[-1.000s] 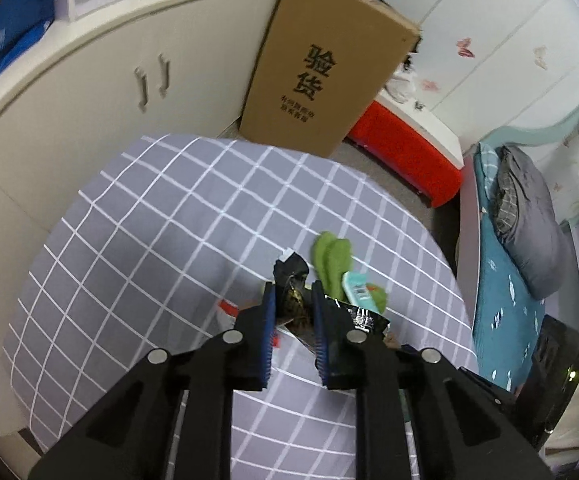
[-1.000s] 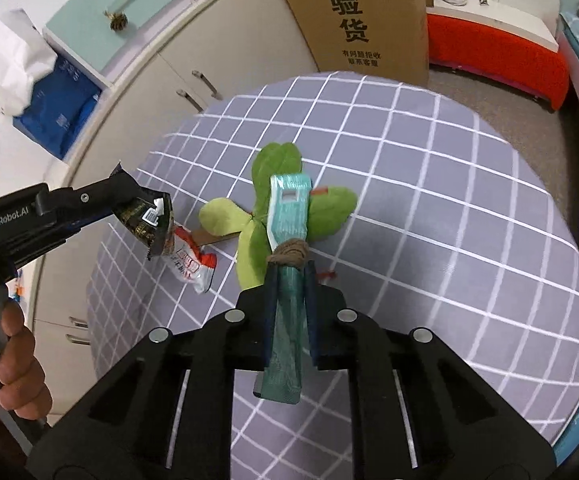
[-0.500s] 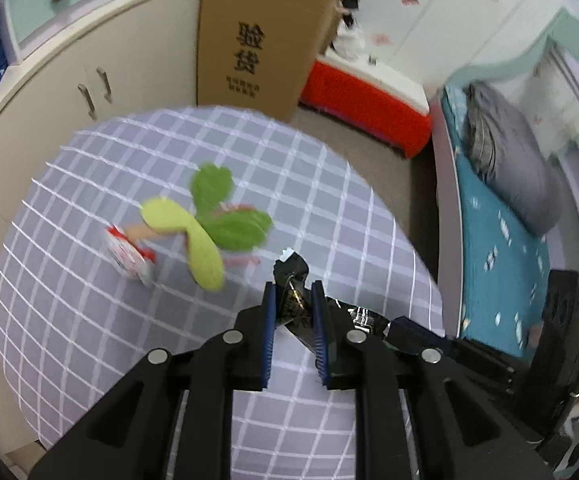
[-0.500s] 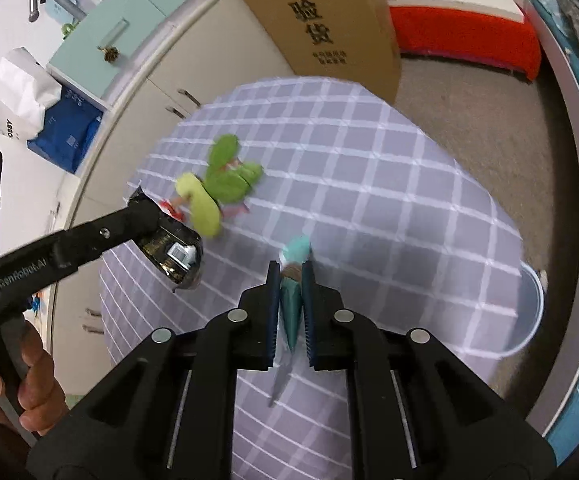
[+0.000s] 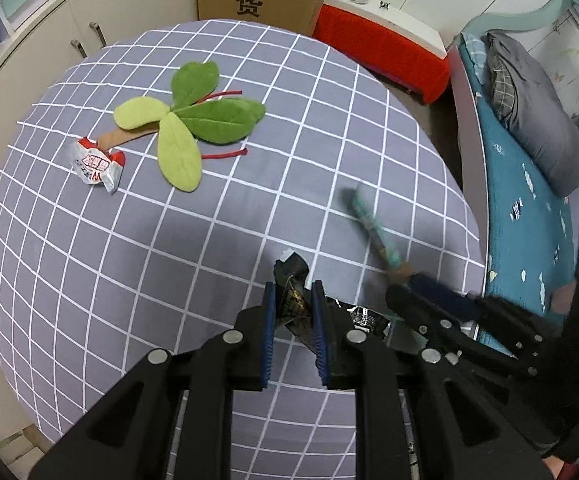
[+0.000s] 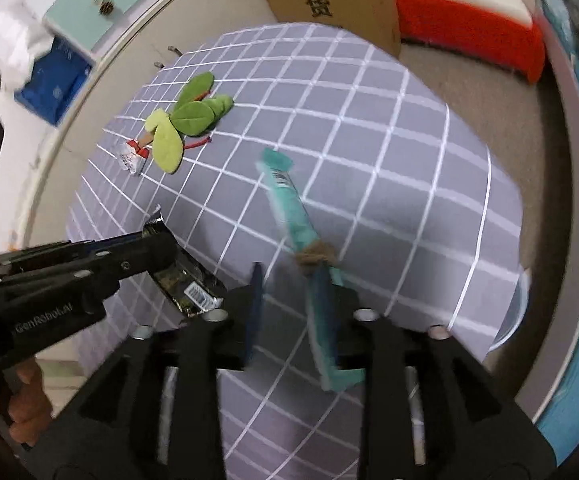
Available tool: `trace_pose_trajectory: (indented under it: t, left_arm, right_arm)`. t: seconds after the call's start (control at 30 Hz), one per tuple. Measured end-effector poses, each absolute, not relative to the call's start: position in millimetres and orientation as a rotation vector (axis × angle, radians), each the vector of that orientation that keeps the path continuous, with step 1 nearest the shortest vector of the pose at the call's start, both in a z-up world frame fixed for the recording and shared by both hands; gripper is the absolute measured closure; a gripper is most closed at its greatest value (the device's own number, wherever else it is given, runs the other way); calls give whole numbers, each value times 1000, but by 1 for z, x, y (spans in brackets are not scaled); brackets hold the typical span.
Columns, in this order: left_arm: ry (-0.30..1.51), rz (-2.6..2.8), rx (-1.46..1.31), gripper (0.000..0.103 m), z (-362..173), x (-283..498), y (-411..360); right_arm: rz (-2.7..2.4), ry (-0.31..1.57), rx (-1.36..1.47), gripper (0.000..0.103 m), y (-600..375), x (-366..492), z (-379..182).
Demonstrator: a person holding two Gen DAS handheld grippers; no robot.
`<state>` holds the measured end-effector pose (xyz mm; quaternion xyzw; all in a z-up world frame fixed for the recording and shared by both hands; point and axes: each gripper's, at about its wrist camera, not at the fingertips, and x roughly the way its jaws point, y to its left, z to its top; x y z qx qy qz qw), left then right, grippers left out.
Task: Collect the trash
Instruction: 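Carry the held snack bag and teal tube over the light-blue bucket, then open the right gripper over the bucket to drop the teal tube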
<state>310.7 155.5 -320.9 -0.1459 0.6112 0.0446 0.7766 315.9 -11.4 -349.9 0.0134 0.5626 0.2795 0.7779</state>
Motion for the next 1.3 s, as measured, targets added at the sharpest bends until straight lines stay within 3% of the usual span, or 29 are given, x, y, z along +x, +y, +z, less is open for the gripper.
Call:
trace_pose_trajectory:
  t: [0.03, 0.23, 0.4, 0.47, 0.77, 1.23, 1.3]
  left_arm:
    - [1328, 96, -314, 86, -321, 311, 156]
    - [1344, 91, -309, 86, -327, 315, 160]
    - [1358, 75, -295, 86, -330, 322, 158]
    - [1361, 69, -291, 86, -330, 324, 154]
    - [1334, -10, -240, 86, -310, 341, 105]
    - [1251, -258, -117, 86, -265, 368, -57]
    - [1243, -285, -100, 86, -261, 368, -80]
  right_arm:
    - [591, 1195, -25, 45, -6, 315, -348]
    - [549, 1205, -42, 47, -9, 329, -357]
    - [529, 1220, -51, 82, -12, 341, -362]
    - [538, 1232, -25, 83, -17, 345, -363]
    - [537, 1211, 158, 84, -67, 339, -334]
    - [274, 1060, 309, 84, -250, 317, -270]
    - [239, 1036, 323, 75, -268, 316, -268]
